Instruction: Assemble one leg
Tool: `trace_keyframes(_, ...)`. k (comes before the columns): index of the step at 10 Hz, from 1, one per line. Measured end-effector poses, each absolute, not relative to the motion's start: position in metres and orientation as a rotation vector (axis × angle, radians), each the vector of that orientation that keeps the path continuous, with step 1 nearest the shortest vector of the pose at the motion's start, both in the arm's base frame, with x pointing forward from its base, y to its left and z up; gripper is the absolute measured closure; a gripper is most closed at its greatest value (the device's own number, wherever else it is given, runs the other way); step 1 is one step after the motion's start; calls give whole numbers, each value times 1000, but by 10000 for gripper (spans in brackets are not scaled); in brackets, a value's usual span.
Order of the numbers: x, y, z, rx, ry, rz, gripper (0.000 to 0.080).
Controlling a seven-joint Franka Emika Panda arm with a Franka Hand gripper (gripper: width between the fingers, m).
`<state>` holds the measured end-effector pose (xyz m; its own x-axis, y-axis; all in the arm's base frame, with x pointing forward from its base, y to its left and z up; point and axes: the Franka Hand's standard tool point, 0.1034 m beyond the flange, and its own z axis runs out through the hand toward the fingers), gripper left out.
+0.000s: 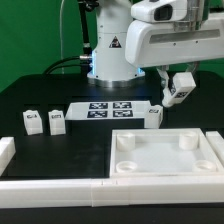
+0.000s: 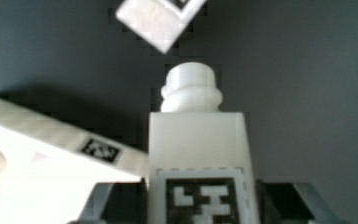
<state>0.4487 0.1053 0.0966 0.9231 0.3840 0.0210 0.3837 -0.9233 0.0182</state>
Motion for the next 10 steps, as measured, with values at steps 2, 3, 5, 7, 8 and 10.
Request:
trace_keyframes(2, 452, 102, 96, 3058, 641, 373, 509)
trace_keyframes(3, 454, 100, 98, 3054, 616, 479, 509)
trace_keyframes(5, 470, 94, 108, 3053, 481, 683, 509)
trace_keyframes(7, 470, 96, 106, 3062, 491, 633, 509)
trace_keyframes(8, 470, 95, 105, 3062, 492, 630, 509)
trace_keyframes(10, 472, 97, 106, 3062, 494, 632, 509)
